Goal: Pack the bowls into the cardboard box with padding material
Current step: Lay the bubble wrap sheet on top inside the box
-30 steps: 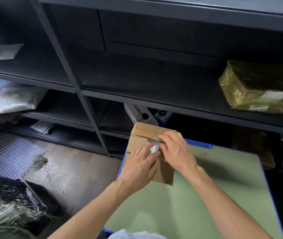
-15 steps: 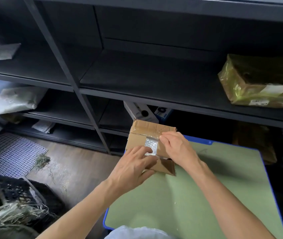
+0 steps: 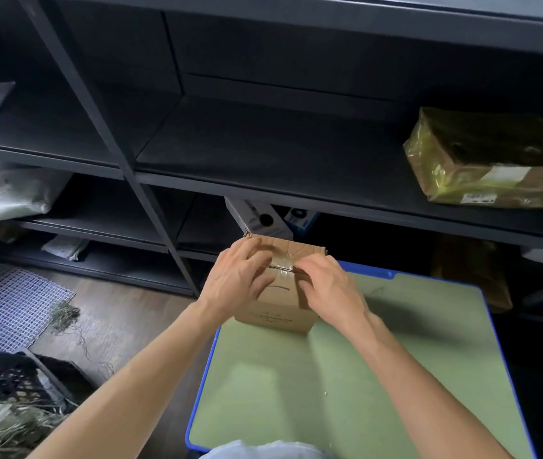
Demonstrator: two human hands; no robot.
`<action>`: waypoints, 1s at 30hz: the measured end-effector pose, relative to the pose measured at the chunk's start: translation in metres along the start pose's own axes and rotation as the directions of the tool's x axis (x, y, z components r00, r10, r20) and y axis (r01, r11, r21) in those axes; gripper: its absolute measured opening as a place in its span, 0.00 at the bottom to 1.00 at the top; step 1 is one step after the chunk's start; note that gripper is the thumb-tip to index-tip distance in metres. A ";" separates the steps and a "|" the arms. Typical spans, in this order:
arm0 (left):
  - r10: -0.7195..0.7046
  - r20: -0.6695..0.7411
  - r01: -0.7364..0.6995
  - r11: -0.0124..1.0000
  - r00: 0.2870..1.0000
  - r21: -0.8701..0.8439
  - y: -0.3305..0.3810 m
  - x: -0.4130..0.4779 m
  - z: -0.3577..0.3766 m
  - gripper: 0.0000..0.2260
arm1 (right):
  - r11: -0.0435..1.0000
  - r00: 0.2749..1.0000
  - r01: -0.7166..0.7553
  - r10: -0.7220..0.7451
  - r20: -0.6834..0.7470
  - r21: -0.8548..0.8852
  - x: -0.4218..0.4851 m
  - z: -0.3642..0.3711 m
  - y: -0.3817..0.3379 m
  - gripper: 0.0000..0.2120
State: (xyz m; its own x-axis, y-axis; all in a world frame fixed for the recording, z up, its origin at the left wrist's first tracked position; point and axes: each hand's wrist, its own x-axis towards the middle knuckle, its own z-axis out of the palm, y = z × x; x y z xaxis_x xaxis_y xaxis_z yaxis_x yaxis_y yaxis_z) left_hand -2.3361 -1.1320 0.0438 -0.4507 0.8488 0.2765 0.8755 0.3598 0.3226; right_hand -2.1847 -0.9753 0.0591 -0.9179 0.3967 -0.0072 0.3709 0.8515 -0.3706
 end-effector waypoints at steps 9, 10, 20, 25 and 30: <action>-0.062 -0.010 0.062 0.998 0.998 -0.022 0.002 -0.025 0.028 0.22 | 0.998 0.983 0.054 -0.058 -0.176 -0.029 -0.030 0.040 0.001 0.28; -0.072 -0.005 0.072 0.997 0.997 -0.010 0.002 -0.025 0.028 0.22 | 0.997 0.988 0.052 -0.058 -0.145 -0.049 -0.032 0.042 0.001 0.32; -0.104 0.216 0.112 0.993 0.971 -0.025 -0.006 0.029 0.021 0.16 | 0.970 0.998 0.023 -0.037 -0.056 -0.240 -0.028 0.041 -0.003 0.37; -0.095 0.122 0.099 0.995 0.988 -0.031 -0.002 0.035 0.024 0.12 | 0.965 0.999 -0.016 0.002 -0.053 -0.263 -0.027 0.043 -0.010 0.35; -0.074 0.060 0.076 0.997 0.995 -0.032 -0.002 0.031 0.026 0.08 | 0.961 0.998 -0.035 0.018 -0.065 -0.273 -0.030 0.045 -0.013 0.35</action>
State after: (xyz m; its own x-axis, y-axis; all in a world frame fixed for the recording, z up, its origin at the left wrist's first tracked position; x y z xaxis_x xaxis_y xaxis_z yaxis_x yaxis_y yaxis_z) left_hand -2.3473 -1.0968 0.0283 -0.5032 0.8415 0.1968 0.8326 0.4111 0.3712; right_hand -2.1686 -1.0132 0.0224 -0.9002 0.4331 0.0466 0.4269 0.8984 -0.1027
